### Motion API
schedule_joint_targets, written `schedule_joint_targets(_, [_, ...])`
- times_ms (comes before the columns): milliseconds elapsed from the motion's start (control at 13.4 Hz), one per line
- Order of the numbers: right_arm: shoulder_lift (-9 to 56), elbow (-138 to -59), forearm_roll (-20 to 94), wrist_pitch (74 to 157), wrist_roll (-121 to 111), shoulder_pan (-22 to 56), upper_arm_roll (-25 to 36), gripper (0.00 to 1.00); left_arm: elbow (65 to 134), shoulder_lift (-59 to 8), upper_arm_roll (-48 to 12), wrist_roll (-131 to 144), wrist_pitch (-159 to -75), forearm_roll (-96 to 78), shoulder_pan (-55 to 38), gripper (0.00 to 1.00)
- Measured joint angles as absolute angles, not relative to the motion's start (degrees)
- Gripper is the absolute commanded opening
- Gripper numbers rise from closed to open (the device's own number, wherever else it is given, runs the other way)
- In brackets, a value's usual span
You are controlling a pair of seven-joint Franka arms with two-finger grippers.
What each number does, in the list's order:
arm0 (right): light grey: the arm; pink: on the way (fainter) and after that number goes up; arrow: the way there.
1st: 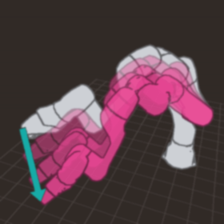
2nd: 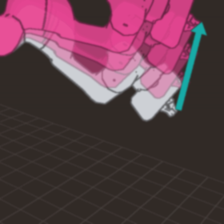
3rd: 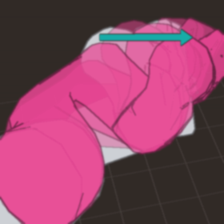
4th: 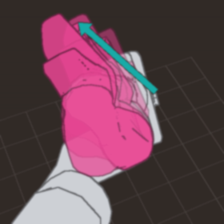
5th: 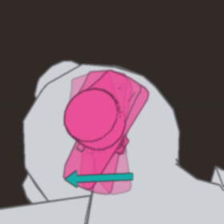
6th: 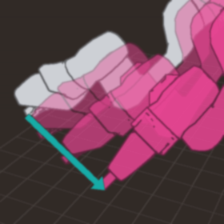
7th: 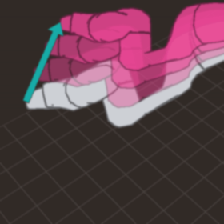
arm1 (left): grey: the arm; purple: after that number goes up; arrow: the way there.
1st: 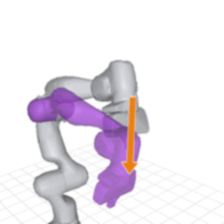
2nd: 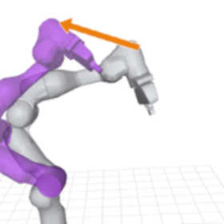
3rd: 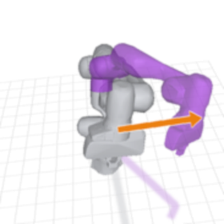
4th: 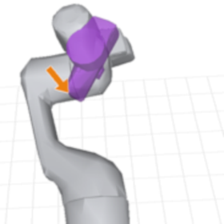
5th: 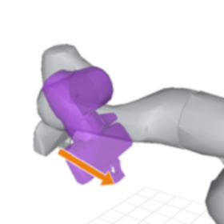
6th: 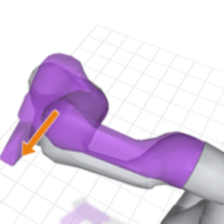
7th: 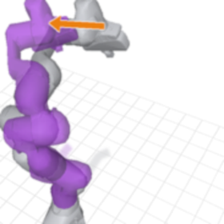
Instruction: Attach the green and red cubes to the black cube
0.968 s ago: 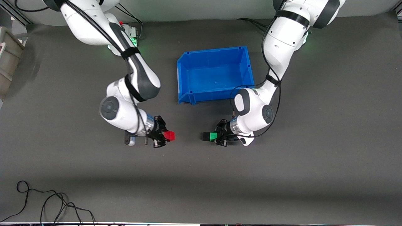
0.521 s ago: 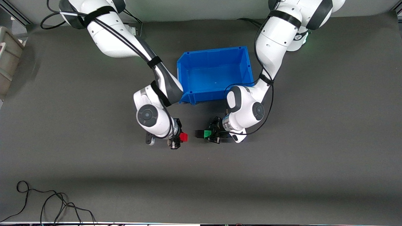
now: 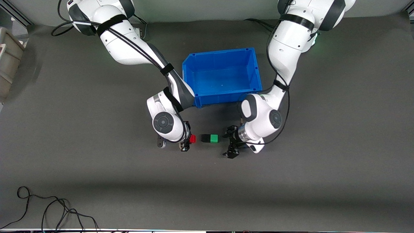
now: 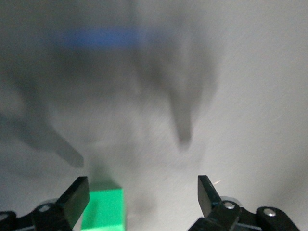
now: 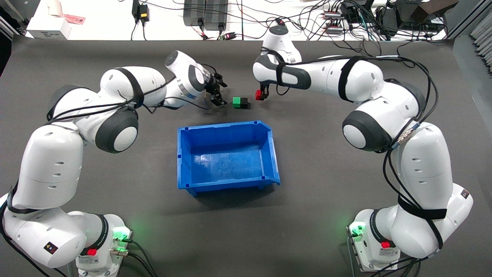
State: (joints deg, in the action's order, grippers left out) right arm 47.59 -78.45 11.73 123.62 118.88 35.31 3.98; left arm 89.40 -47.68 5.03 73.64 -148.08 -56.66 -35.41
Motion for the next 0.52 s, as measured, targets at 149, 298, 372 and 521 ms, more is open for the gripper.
schedule_joint_targets(149, [48.19,-78.45,11.73,123.61,119.84,36.21,3.97,0.00,89.14,-45.48,10.92,73.35,-137.65,-51.92,-34.98,1.00])
schedule_joint_targets(298, [48.55,-78.45,11.73,123.58,121.16,36.99,3.97,0.00,88.85,-41.82,15.98,69.88,-125.48,-48.21,-32.78,1.00])
schedule_joint_targets(372, [48.87,-78.45,11.73,123.49,121.62,37.36,3.96,0.00,88.82,-39.99,17.18,66.27,-119.75,-47.32,-30.44,1.00])
schedule_joint_targets(521, [50.12,-78.44,11.73,123.46,122.27,38.28,3.97,0.00,88.82,-36.83,17.81,59.34,-110.14,-41.70,-24.04,1.00])
